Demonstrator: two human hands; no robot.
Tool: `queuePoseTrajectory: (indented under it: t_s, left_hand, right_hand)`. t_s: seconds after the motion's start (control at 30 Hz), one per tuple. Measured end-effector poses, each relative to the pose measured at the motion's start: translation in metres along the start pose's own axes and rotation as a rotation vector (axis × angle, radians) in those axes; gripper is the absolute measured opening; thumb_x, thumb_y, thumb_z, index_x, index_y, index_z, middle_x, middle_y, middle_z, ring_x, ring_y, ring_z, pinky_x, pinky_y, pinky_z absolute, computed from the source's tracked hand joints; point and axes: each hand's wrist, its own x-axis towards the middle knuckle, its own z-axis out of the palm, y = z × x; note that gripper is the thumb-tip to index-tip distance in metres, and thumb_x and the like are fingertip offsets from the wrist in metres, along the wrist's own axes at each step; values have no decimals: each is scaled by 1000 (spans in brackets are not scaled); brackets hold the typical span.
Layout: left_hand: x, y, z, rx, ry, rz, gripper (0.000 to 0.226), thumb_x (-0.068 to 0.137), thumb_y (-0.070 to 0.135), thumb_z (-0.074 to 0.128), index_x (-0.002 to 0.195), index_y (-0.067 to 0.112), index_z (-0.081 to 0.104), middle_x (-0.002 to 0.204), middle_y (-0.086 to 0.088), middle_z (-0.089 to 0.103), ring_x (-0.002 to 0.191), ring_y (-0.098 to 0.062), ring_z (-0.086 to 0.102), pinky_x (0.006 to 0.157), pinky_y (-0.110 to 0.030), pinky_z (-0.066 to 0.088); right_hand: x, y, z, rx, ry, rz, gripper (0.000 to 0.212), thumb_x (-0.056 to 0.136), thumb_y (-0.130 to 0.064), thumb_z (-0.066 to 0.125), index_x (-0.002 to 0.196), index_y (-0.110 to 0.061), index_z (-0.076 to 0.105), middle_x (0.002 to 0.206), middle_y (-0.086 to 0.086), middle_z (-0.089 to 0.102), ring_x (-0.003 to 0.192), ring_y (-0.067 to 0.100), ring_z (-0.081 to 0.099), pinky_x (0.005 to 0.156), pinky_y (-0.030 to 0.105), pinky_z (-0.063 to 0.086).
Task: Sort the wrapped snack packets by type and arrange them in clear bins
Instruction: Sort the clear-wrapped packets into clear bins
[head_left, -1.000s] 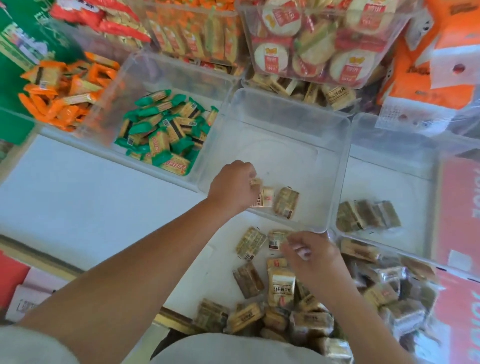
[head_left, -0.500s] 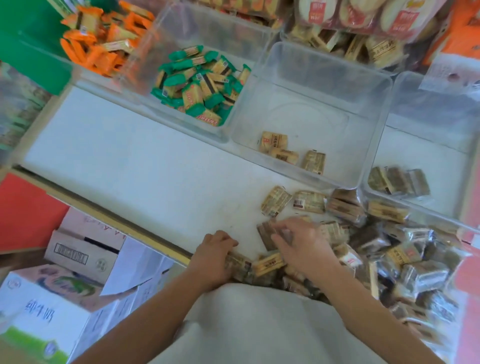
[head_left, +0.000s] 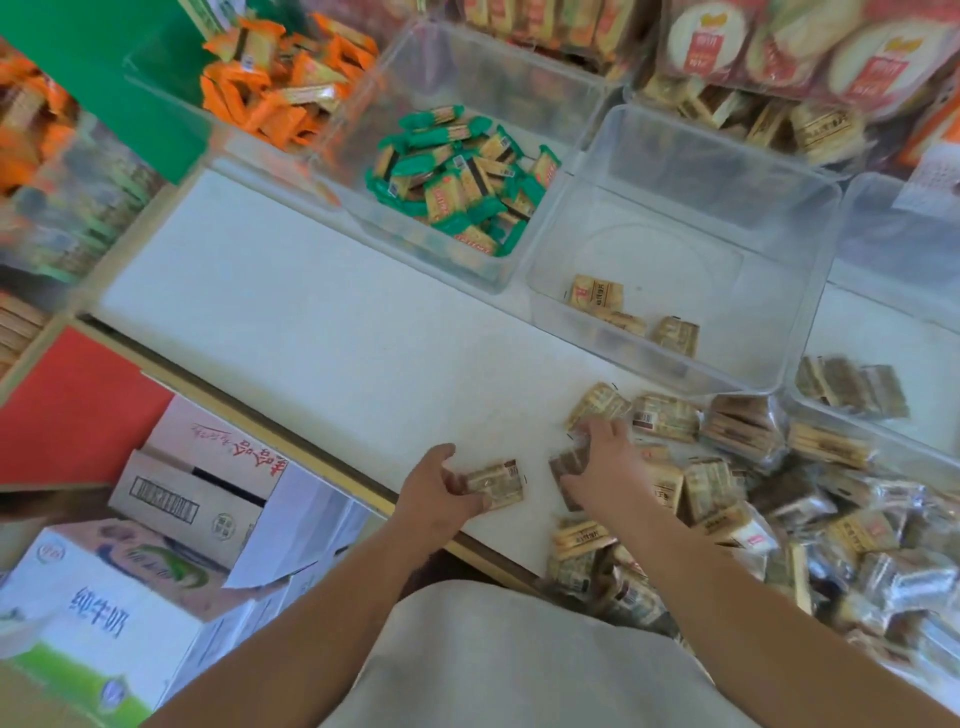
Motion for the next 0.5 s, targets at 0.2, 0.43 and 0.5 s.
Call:
queuePoseTrajectory:
  t_s: [0.2,0.43,0.5]
  left_hand:
    - [-2,7,-10,35,-12,40,29,75,29,89,96,29,68,102,5,66,84,-14,59,72,-29,49]
    - [-25,112,-4,-142,31,236,17,92,30,75,103,23,64,93,-5,69,70,-23,68,53,-31,52]
    - [-34,157,1,-237,-4,327,19,96,27,71,112,23,63,97,-5,69,65,-22,70,51,-31,54]
  right_hand:
    - [-24,-5,-38,440,48,27,55,82,-30,82,130,-30,56,113,-6,63,92,12,61,61,20,44]
    - [-66,19,-109,841,319,26,40,84,-40,81,117,-35,60,98,-1,66,79,18,70,64,36,59]
    - [-67,29,-126,992,344,18,35,84,-36,82,115,-31,65,98,4,73,77,22,75,64,40,62]
